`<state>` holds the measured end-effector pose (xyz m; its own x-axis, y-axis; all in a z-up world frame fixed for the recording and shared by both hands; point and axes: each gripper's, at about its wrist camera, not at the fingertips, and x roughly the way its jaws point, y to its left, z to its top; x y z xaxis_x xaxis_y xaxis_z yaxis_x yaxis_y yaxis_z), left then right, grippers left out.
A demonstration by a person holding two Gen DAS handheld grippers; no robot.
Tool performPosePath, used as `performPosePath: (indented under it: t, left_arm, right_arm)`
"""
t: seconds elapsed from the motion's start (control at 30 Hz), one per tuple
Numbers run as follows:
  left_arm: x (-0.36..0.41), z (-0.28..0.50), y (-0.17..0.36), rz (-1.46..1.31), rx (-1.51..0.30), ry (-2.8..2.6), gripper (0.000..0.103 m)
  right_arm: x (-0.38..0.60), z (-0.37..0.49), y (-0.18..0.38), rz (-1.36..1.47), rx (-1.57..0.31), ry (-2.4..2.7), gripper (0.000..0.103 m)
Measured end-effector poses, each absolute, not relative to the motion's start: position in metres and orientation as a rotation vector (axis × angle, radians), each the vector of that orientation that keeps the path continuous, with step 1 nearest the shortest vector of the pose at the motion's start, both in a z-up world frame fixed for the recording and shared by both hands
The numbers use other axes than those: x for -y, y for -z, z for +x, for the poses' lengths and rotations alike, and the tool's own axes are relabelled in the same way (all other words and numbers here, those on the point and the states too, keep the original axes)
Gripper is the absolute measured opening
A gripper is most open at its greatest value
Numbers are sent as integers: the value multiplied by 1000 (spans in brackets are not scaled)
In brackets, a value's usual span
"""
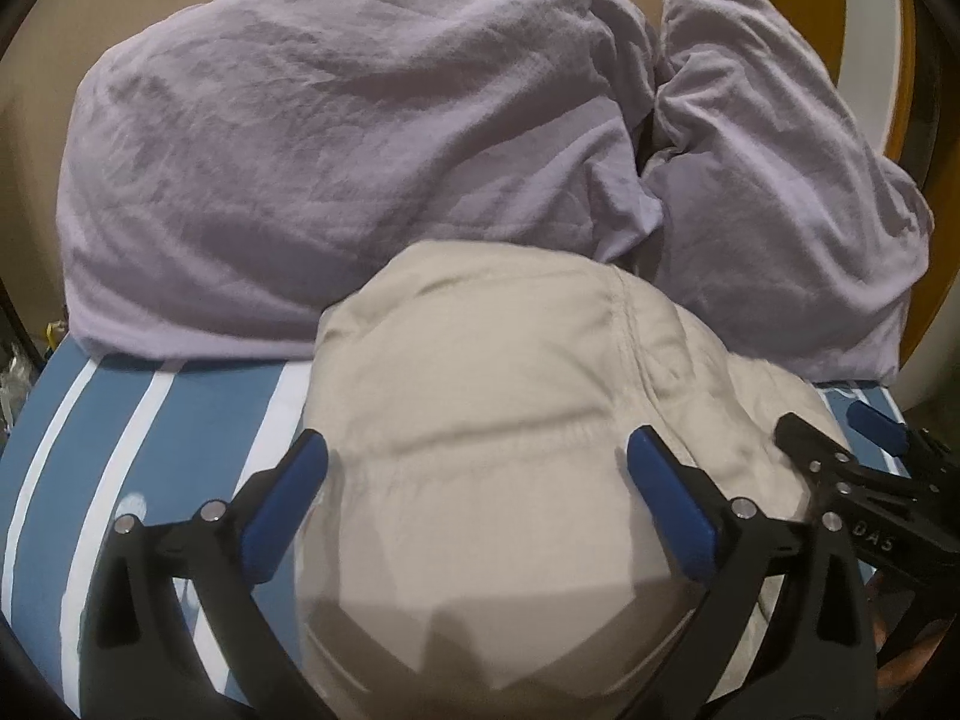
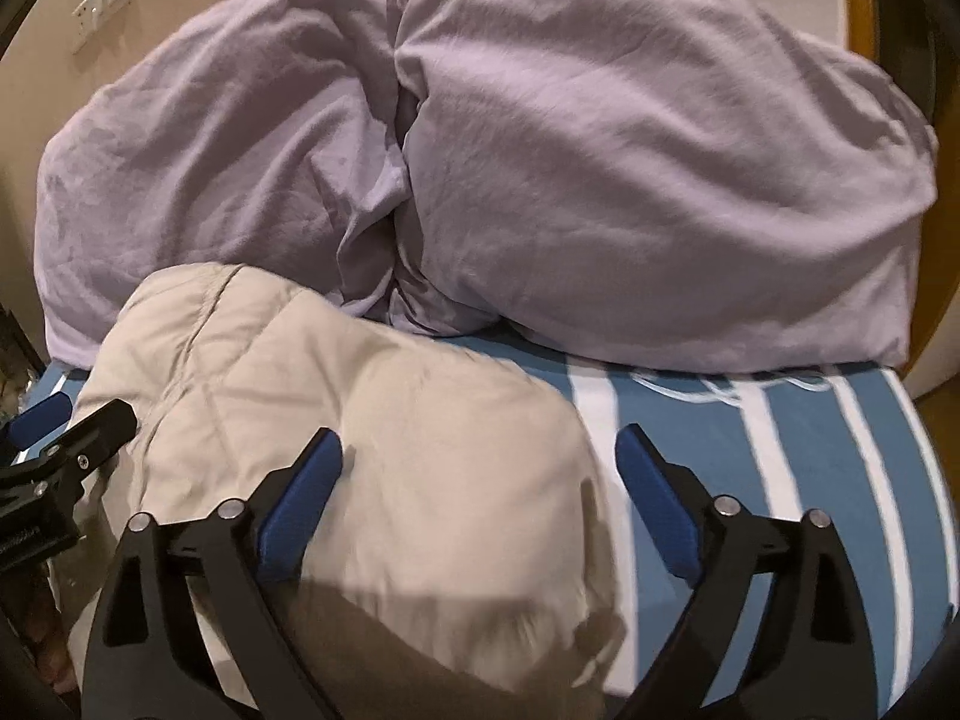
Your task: Fold large clothes
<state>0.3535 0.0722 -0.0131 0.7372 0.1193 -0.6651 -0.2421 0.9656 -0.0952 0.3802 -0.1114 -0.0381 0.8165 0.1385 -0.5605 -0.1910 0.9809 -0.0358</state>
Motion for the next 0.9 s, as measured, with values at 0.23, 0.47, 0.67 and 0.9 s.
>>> performPosePath:
  t: [0.23,0.47,0.67,0.9]
  left_arm:
    - [-59,297,-1,-199,-742,-160,100]
    - [-51,224,-8,-242,-749,-122,100]
    - [-36,167,-3,-274,-778,-105,100]
    - [-25,131,-5,-283,-788,-76,100]
  right_arm:
    - [130,327,35,-46,-635,-143,102]
    - [139,260,49,-43,-683,-169,102]
    - [149,205,62,-14,-737,-195,102]
    - [145,167,66,-24,-771,-240,102]
